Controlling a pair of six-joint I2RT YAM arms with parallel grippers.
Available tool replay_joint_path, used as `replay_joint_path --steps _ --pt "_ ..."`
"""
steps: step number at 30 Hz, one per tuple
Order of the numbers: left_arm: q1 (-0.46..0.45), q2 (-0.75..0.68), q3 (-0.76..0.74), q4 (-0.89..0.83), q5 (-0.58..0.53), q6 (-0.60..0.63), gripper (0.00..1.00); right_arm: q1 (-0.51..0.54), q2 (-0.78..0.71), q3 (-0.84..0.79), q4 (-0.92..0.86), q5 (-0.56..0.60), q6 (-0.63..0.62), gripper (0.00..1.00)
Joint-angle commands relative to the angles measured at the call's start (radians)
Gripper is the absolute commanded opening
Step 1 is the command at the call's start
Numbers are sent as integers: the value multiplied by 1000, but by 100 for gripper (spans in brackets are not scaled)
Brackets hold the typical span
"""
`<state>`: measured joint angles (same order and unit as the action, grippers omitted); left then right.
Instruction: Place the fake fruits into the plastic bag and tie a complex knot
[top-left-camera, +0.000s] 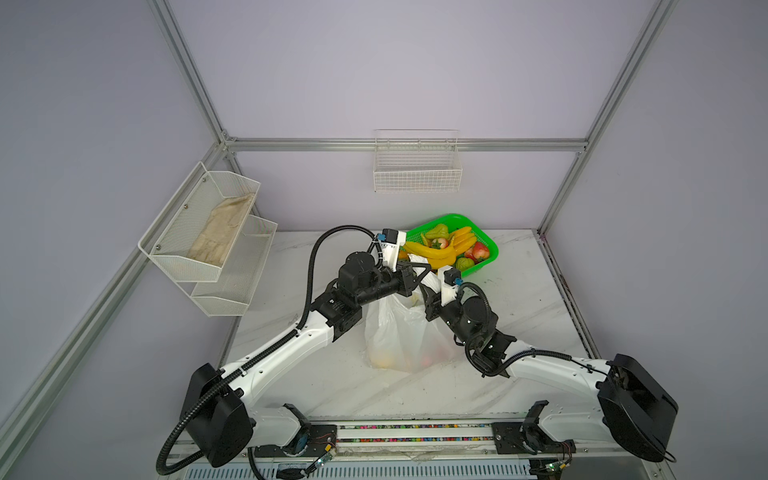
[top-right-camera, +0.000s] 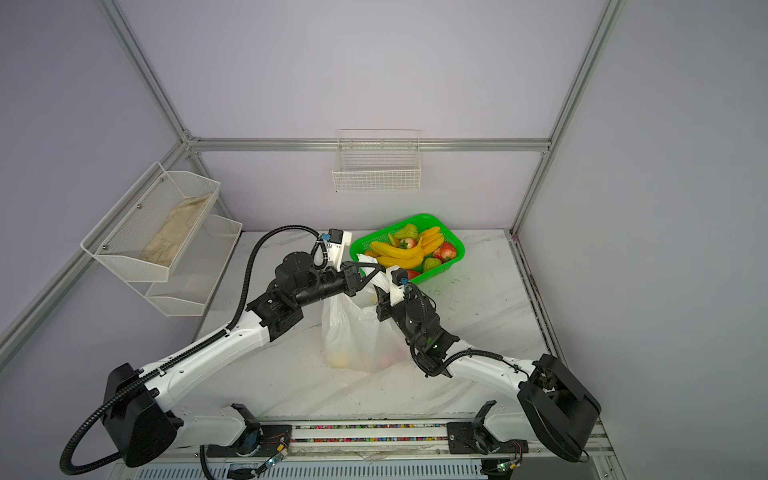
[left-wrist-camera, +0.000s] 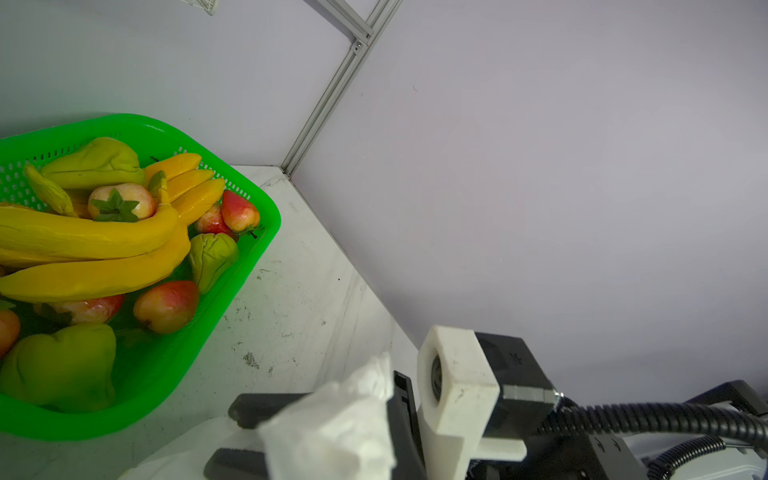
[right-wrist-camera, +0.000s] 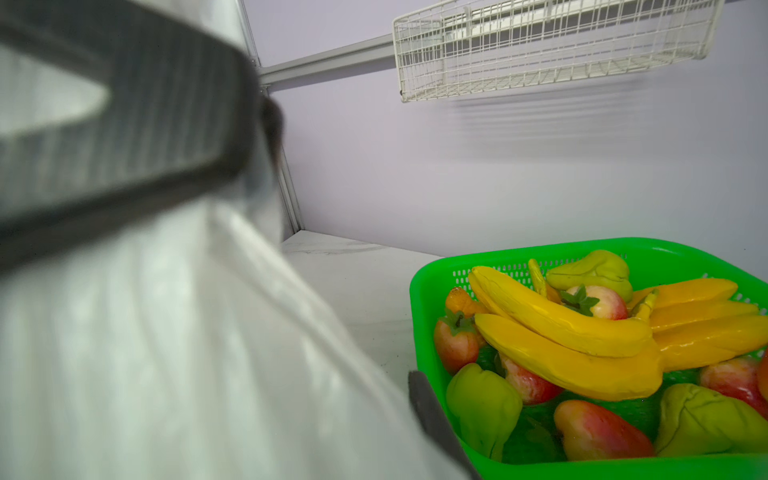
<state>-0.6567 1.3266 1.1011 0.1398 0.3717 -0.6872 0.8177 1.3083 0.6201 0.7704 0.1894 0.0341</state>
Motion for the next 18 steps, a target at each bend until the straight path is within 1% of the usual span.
replay_joint_path --steps 1,4,6,9,11,13,15,18 --pt "43 -51 -4 112 -23 23 0 -17 13 0 -84 -22 -20 32" --pt "43 -44 9 117 -1 23 0 -23 11 10 -97 -11 -6 38" --pt "43 -41 12 129 15 16 0 -25 17 23 -123 17 12 41" --pt "45 -39 7 149 35 0 0 -28 34 42 -168 74 40 43" --pt "45 -40 -4 167 45 -14 0 -31 36 38 -168 76 50 40" --pt "45 -38 -15 176 45 -18 0 -32 34 38 -167 43 39 34" --pt "45 -34 -20 173 39 -16 0 -33 20 37 -156 -13 12 28" --pt "48 -32 -27 167 32 -2 0 -32 -12 44 -155 -107 -19 24"
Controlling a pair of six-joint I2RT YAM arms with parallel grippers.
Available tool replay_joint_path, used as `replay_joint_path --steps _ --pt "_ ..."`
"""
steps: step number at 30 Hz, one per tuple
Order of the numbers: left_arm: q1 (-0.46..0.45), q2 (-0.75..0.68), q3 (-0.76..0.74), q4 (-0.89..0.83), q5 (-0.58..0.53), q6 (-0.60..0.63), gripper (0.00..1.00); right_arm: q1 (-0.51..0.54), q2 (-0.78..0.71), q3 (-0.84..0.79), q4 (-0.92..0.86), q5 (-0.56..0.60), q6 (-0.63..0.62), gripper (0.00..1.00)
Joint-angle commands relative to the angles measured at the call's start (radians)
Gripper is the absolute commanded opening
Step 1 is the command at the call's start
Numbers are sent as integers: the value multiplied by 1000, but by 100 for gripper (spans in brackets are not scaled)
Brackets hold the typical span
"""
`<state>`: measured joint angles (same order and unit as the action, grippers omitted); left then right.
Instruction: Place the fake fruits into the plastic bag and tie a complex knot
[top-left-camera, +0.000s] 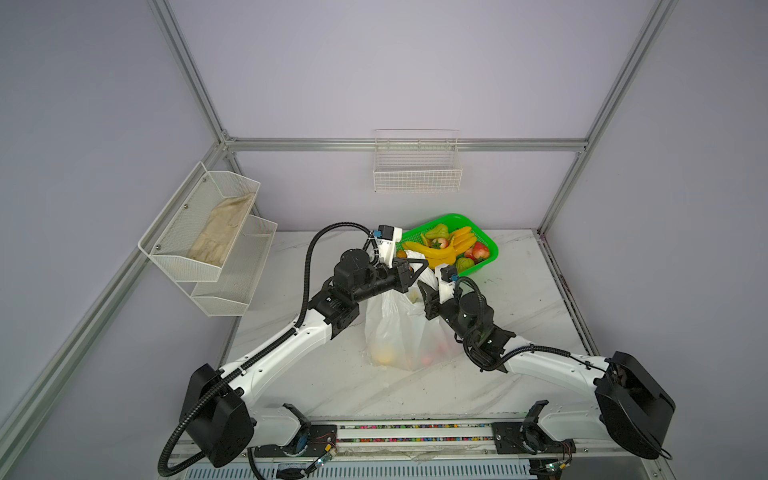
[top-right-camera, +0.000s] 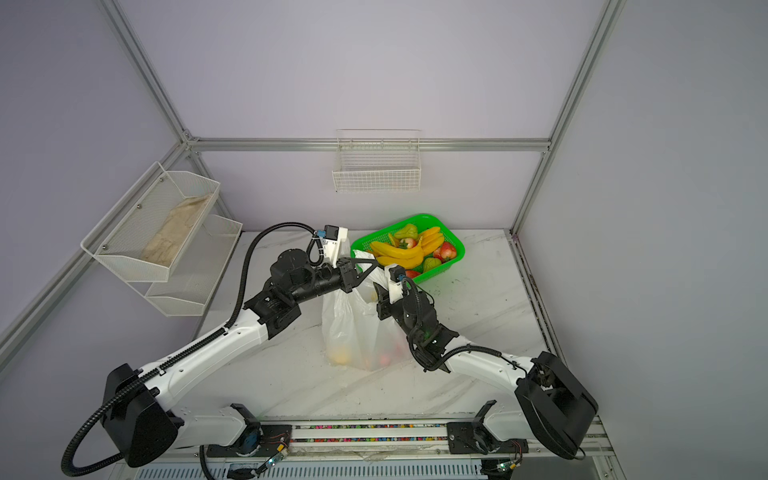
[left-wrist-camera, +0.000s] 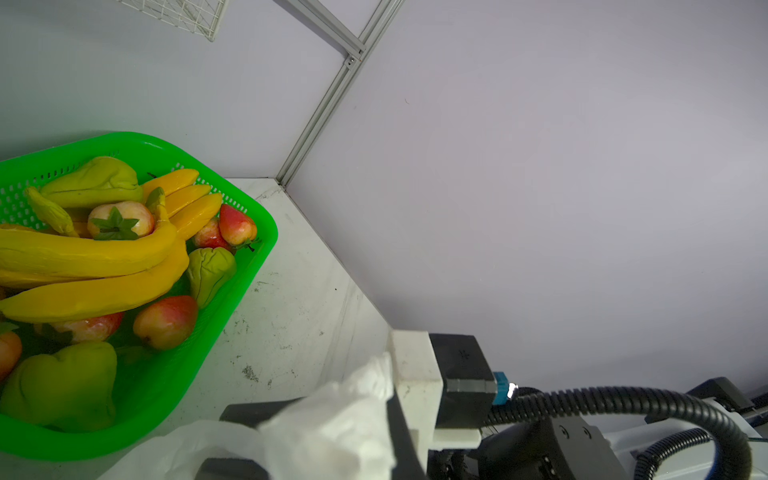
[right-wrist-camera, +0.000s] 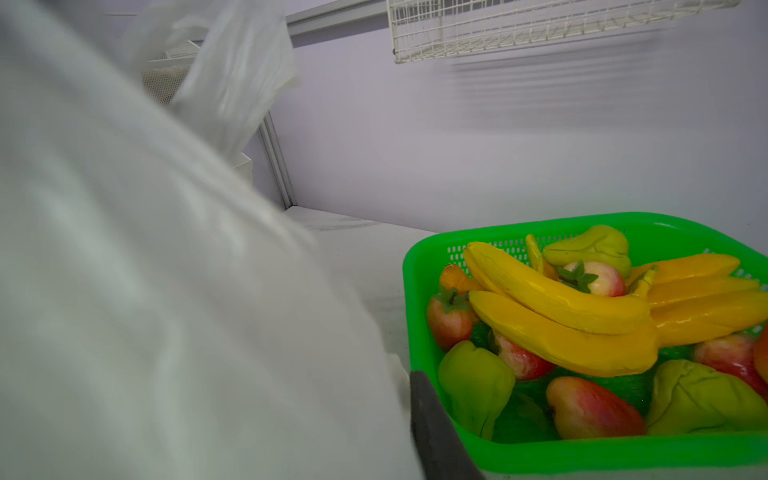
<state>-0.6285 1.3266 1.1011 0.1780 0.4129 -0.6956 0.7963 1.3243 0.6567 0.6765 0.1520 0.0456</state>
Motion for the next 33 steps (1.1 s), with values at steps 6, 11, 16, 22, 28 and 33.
replay_joint_path --steps 6,11,16,22,28,33 --pt "44 -32 -24 117 -2 34 0 -26 -83 27 -83 -221 -45 52" --pt "59 -26 -11 99 31 45 0 -84 -150 42 -136 -440 -89 86" --pt "64 -27 1 90 47 57 0 -137 -180 98 -221 -605 -120 97" --pt "68 -23 6 89 69 59 0 -262 -161 188 -256 -860 -115 97" --pt "70 -22 15 86 82 60 0 -364 -45 312 -350 -1171 -178 92" --pt "70 -22 17 84 88 61 0 -370 58 390 -414 -1292 -233 75"
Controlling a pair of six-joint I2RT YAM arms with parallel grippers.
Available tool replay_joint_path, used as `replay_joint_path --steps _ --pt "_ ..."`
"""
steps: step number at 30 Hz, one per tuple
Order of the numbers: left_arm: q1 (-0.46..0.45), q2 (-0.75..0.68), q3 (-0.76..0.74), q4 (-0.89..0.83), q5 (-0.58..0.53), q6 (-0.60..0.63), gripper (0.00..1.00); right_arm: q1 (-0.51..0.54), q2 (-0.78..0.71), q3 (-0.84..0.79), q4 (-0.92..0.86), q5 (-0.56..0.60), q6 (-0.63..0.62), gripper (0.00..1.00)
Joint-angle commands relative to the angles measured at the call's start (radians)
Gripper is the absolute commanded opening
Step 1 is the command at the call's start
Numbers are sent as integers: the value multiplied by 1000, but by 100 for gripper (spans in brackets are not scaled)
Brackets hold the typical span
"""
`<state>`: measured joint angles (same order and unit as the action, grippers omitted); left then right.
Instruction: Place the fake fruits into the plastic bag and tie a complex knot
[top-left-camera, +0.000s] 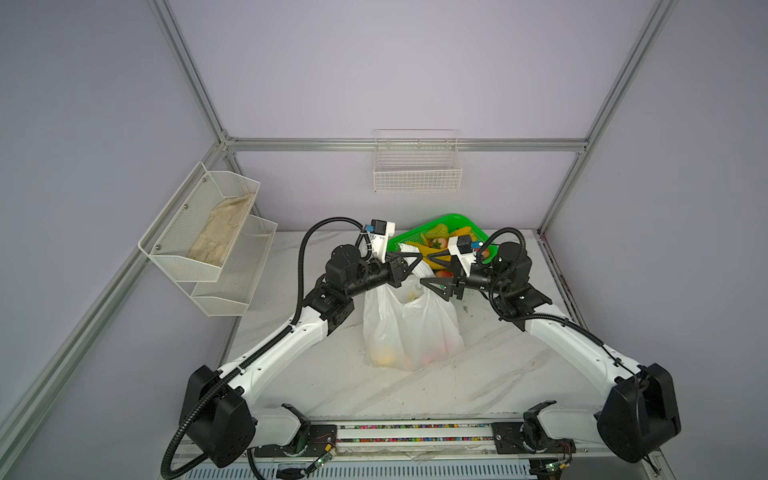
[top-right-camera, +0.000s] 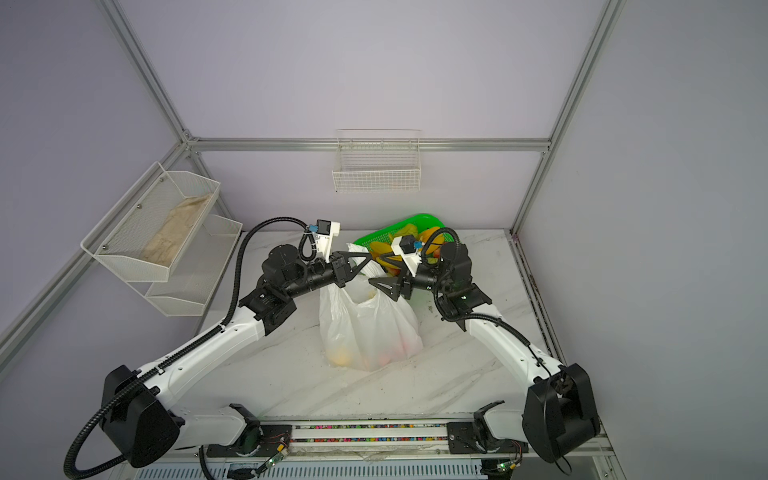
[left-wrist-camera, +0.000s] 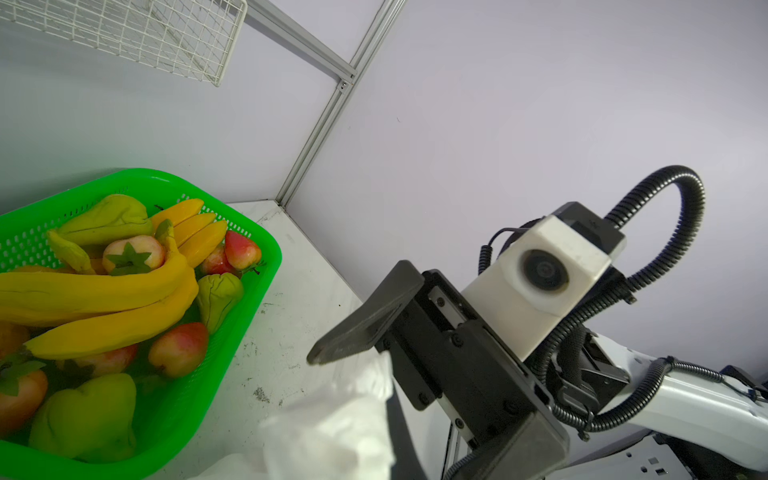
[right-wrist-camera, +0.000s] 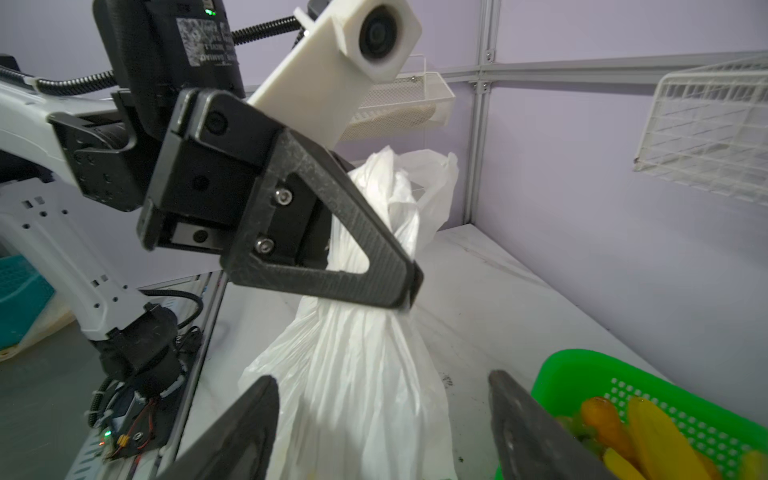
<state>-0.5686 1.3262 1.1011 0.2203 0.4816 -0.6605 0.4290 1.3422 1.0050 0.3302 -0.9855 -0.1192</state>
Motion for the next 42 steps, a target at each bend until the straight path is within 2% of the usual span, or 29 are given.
replay_joint_path --steps 1,4,10,16,19,21,26,30,32,35,37,39,42 --pt "11 -22 17 44 20 26 0 -2 68 53 -69 -165 -73 72" --pt "11 -22 17 44 22 24 0 -2 126 90 -86 -195 -102 66" --pt "12 -24 18 40 23 28 0 -2 194 130 -103 -257 -112 32" --pt "12 -26 12 39 12 39 1 -1 174 101 -86 -240 -101 9" --pt "13 -40 3 42 5 58 9 -3 159 77 -77 -178 -79 1" --pt "13 -61 -9 36 -17 85 25 -7 148 56 -64 -134 -47 0" --pt "13 -155 -70 9 -73 170 52 -24 120 2 17 -42 88 0" --pt "14 -280 -174 -10 -134 243 63 -27 98 -23 47 13 167 0" --pt "15 -354 -248 -9 -228 277 68 -28 88 -34 68 24 198 0" --pt "19 -449 -346 -34 -472 291 76 -26 78 -50 96 34 225 0" --pt "26 -476 -374 -59 -575 297 81 -27 72 -58 105 40 233 0" --pt "52 -470 -389 -42 -575 337 89 -27 70 -59 108 42 234 0" --pt "137 -421 -383 15 -417 337 94 -27 69 -58 109 44 234 0"
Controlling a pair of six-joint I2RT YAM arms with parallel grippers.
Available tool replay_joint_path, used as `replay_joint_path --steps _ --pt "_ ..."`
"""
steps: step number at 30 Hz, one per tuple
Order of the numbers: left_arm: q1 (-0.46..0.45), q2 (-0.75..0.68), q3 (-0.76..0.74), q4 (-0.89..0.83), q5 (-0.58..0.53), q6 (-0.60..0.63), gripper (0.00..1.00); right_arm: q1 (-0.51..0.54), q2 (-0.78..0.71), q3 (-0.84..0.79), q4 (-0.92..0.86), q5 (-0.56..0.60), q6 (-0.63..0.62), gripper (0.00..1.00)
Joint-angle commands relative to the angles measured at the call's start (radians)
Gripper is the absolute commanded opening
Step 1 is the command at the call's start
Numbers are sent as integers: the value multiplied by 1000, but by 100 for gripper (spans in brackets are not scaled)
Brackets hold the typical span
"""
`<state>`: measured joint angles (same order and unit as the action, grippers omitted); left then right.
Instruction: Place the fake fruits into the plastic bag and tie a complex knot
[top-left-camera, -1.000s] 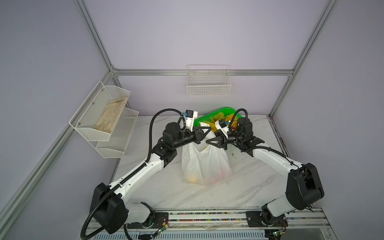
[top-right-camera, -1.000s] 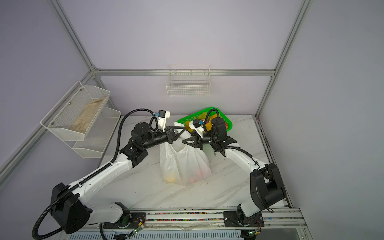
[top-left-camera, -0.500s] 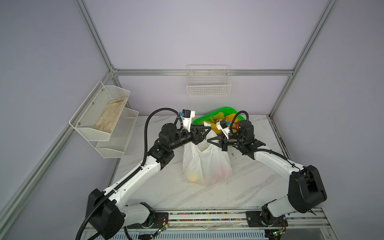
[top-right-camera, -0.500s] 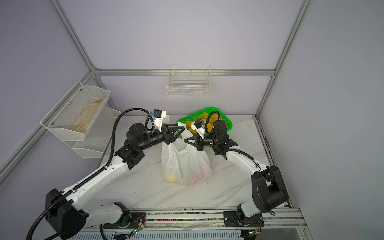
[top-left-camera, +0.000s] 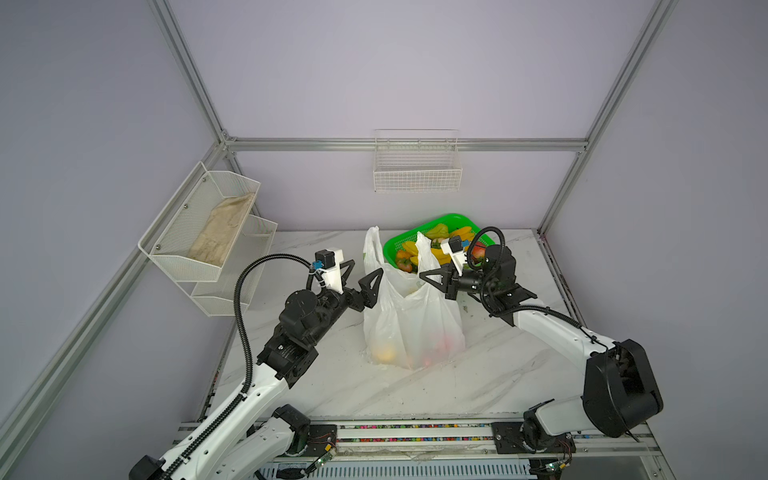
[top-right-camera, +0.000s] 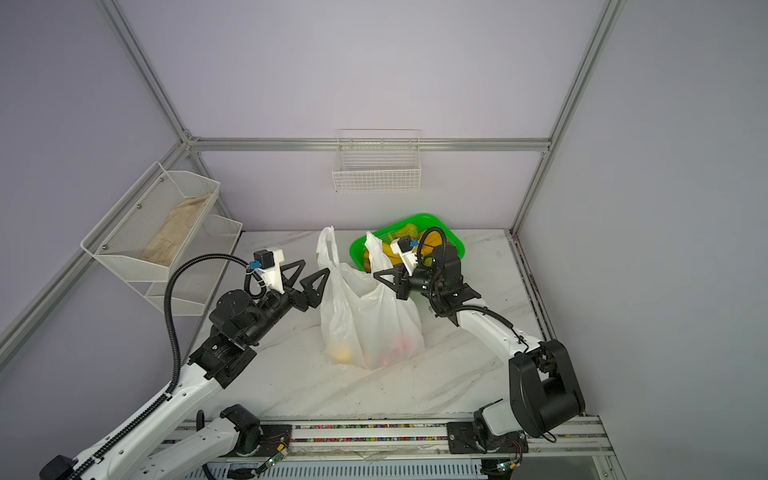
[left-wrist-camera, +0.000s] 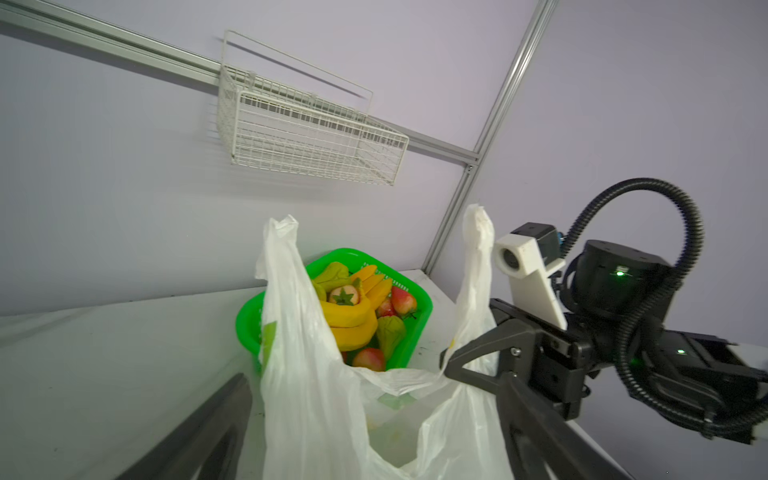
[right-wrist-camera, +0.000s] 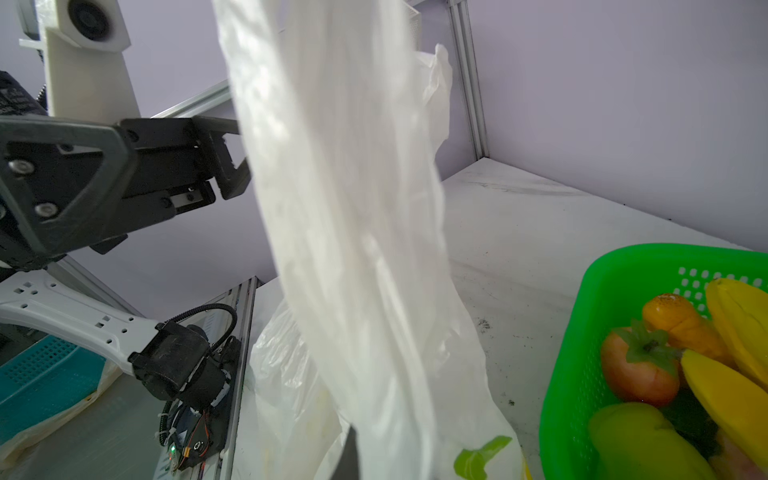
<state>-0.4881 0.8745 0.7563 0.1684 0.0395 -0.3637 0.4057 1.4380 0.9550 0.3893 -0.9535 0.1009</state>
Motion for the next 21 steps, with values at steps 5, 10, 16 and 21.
replay_joint_path --steps 5,10,16,21 --pt "190 135 -27 209 298 7 95 -3 -39 -10 46 19 16 0" --pt "268 251 3 317 524 -45 92 -4 -45 -4 23 24 0 0" --pt "284 352 29 381 630 -53 81 -4 -42 -5 16 27 -5 0" --pt "287 404 39 432 660 -56 68 -3 -46 -4 14 28 -7 0"
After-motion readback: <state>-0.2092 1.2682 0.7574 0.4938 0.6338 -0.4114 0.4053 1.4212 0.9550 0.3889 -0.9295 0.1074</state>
